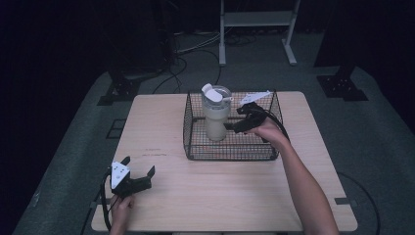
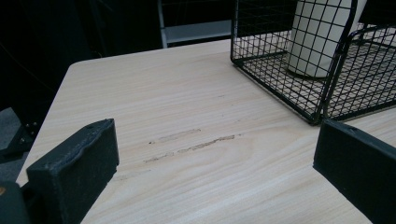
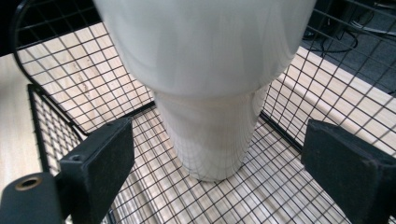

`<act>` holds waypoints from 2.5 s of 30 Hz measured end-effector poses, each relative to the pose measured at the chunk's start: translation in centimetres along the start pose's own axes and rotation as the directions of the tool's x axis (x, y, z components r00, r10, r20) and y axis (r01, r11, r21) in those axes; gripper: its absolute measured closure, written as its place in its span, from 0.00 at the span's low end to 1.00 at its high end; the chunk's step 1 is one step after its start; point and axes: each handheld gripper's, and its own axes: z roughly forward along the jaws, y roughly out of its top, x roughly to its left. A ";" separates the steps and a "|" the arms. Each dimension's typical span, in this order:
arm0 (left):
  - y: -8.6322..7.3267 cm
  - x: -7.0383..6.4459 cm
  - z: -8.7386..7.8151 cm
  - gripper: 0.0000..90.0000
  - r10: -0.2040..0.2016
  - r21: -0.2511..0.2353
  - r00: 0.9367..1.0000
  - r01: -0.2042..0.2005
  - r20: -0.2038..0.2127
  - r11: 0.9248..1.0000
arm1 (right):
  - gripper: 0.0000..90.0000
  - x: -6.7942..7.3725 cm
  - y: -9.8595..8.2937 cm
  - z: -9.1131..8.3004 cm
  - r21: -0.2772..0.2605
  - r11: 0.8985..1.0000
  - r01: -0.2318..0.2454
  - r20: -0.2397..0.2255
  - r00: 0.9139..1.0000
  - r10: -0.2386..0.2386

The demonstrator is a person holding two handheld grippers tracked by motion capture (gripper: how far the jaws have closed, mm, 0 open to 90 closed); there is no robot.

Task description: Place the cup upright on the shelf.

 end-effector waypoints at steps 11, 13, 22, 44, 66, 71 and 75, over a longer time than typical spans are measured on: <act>0.0 0.0 0.0 0.00 0.005 0.002 1.000 -0.005 -0.002 1.000 | 0.10 0.4 -0.1 -2.4 -0.010 1.000 -0.020 0.021 1.000 0.020; 0.0 0.0 0.0 0.00 0.005 0.002 1.000 -0.005 -0.002 1.000 | 0.10 0.5 -0.2 -2.8 -0.014 1.000 -0.019 0.022 1.000 0.020; 0.0 0.0 0.1 0.00 0.011 0.005 1.000 -0.011 -0.002 1.000 | 0.10 1.0 -0.7 -4.4 -0.021 1.000 -0.024 0.014 1.000 0.024; 0.0 0.0 0.1 0.00 0.014 0.006 1.000 -0.014 -0.005 1.000 | 0.10 2.7 -2.4 -7.9 -0.029 1.000 0.002 -0.001 1.000 -0.002; 0.0 -0.1 0.1 0.00 0.011 0.009 1.000 -0.011 -0.005 1.000 | 0.10 5.6 -5.2 -10.3 -0.038 0.999 0.033 -0.058 0.998 -0.035; 0.0 -0.1 0.1 0.00 0.014 0.009 1.000 -0.014 -0.005 1.000 | 0.10 6.2 -6.2 -10.9 -0.035 0.999 0.035 -0.061 0.997 -0.037; 0.0 -0.1 0.1 0.00 0.015 0.010 1.000 -0.015 -0.004 1.000 | 0.10 6.4 -7.0 -11.2 -0.040 0.999 0.032 -0.059 0.998 -0.034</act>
